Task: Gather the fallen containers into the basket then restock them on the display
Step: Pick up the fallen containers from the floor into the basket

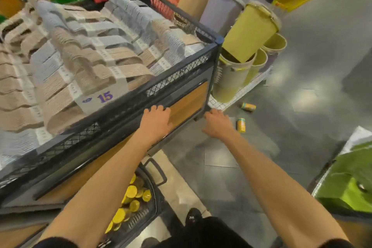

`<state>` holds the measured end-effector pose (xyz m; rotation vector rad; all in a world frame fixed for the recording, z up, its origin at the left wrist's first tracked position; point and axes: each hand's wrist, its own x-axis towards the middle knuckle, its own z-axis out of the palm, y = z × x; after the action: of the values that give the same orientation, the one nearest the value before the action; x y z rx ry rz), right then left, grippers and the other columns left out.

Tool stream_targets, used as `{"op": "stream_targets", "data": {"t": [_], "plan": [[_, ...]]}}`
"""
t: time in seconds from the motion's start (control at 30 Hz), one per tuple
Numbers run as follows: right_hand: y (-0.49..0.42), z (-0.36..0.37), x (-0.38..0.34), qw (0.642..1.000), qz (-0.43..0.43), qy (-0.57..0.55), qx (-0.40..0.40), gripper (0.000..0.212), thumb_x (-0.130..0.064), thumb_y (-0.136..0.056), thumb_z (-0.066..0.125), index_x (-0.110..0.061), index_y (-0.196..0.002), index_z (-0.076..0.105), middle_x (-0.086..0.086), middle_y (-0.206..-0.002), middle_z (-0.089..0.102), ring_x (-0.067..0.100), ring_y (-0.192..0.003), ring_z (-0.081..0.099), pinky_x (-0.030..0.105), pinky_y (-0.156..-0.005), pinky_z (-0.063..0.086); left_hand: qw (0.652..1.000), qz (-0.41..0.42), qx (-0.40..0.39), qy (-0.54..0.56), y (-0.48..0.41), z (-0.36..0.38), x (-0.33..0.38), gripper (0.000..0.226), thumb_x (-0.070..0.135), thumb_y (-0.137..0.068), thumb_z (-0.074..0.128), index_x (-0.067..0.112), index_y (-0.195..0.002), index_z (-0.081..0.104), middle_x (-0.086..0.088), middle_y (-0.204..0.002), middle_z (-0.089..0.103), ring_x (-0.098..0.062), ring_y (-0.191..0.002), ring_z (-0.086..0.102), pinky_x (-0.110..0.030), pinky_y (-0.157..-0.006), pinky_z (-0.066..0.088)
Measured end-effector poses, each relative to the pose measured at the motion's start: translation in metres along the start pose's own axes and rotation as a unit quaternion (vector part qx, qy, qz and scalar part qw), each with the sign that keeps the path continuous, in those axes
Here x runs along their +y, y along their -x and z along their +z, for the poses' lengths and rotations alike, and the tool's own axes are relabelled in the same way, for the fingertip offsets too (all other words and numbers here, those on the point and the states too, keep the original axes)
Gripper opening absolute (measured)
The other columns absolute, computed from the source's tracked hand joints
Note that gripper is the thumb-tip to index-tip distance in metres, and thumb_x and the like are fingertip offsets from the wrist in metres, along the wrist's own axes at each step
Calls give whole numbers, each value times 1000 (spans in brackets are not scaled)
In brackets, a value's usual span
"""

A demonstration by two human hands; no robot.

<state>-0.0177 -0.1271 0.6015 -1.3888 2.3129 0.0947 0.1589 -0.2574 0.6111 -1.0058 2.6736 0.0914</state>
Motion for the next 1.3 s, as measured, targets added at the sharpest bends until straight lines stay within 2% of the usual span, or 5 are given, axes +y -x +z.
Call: {"op": "stream_targets", "data": {"t": [0.13, 0.4, 0.63, 0.93, 1.3], "plan": [[2, -25, 69, 998, 59, -24, 23, 51, -41, -90, 58, -12, -132, 50, 12, -134, 44, 34, -129, 38, 47, -103, 37, 998, 52, 9, -19, -47, -35, 59, 47, 40, -93, 49, 13, -131, 49, -11, -129, 53, -33, -122, 47, -48, -97, 40], [26, -53, 172, 985, 160, -54, 37, 51, -40, -90, 58, -12, -132, 51, 15, -140, 42, 35, -130, 38, 47, -103, 38, 987, 159, 11, -31, -109, -83, 158, 45, 40, -93, 50, 14, -129, 50, -11, -129, 55, -34, -122, 49, -45, -93, 43], [23, -74, 245, 973, 213, -69, 51, 51, -39, -92, 56, -14, -136, 49, 14, -138, 44, 33, -130, 39, 47, -103, 38, 975, 210, 11, -71, -161, -103, 230, 49, 45, -92, 51, 14, -129, 51, -12, -128, 55, -33, -121, 49, -46, -96, 41], [-33, -129, 350, 967, 234, -80, 62, 56, -43, -92, 56, -15, -140, 46, 13, -142, 42, 32, -132, 38, 45, -105, 37, 974, 218, 16, -52, -267, -135, 305, 46, 46, -92, 50, 16, -127, 51, -9, -125, 58, -31, -118, 52, -45, -94, 42], [-124, -176, 461, 976, 204, -72, 35, 57, -41, -92, 56, -14, -141, 45, 13, -142, 42, 33, -132, 39, 45, -104, 37, 979, 203, 10, -27, -385, -151, 379, 48, 51, -92, 48, 20, -128, 51, -7, -130, 56, -29, -122, 49, -44, -98, 41]]}}
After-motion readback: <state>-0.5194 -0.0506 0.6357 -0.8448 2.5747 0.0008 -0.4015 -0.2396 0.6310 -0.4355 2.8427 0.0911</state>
